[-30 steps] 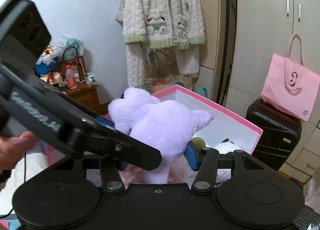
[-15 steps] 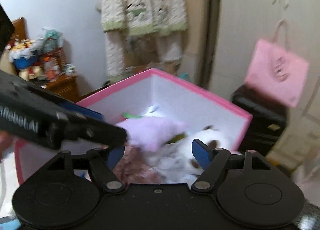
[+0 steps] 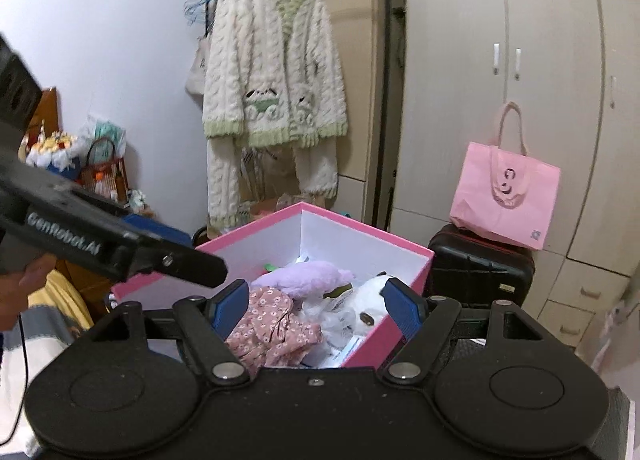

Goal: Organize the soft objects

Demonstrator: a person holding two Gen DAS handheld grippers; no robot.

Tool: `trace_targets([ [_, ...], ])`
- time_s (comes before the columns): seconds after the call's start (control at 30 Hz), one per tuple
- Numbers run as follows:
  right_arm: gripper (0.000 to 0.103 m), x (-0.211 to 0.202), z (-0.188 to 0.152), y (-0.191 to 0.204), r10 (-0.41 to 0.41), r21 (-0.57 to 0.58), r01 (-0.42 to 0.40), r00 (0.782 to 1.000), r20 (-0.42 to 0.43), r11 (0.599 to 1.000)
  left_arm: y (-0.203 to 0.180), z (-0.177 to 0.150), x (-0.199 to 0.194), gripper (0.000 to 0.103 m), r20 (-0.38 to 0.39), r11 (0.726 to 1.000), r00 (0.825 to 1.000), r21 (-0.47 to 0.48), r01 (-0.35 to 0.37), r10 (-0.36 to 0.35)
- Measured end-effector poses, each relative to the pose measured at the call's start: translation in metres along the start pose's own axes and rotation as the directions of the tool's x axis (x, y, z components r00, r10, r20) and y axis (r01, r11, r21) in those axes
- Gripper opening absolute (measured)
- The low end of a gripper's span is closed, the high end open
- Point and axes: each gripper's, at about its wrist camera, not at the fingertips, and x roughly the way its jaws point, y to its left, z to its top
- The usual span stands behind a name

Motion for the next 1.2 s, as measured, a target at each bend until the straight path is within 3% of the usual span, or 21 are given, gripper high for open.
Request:
trace_targets([
  [0.27,0.079,-0.047,-0.018,0.006,-0.068,0.025,0.066,0.996,0.063,0.997,-0.025,-0.027,-0.031,0.069,0.056,1.000,0.998,0.017,0.017,-0.018],
  [0.5,0.079,-0.079,-0.027,0.014,-0.140,0.026,0.140,0.990,0.011,0.990,-0.043,-0.043,-0.048,0.071,0.063,0.999,0.998,0.022,0.030,-0.032],
  [0.6,0.085,-0.093,-0.032,0.016,-0.173,0.040,0.173,0.985,-0.008,0.984,-0.052,-0.050,-0.055,0.074,0.073,0.999,0.997,0.031,0.030,-0.032],
  [0.77,0.097,-0.106,-0.041,0.014,-0.258,0.059,0.263,0.963,-0.071,0.963,-0.067,-0.061,-0.060,0.079,0.068,0.998,0.997,0.057,0.023,-0.027],
  [1.0,0.099,-0.127,-0.056,0.008,-0.333,0.140,0.349,0.934,-0.128,0.927,-0.080,-0.076,-0.061,0.101,0.056,0.998,0.998,0.054,-0.018,0.014],
  [1.13,0.100,-0.142,-0.064,0.006,-0.358,0.168,0.373,0.926,-0.117,0.912,-0.086,-0.082,-0.060,0.102,0.042,0.996,0.997,0.065,-0.061,0.058],
  [1.2,0.100,-0.148,-0.068,0.010,-0.399,0.164,0.411,0.911,-0.105,0.897,-0.089,-0.085,-0.060,0.102,0.046,0.993,0.995,0.074,-0.092,0.089],
])
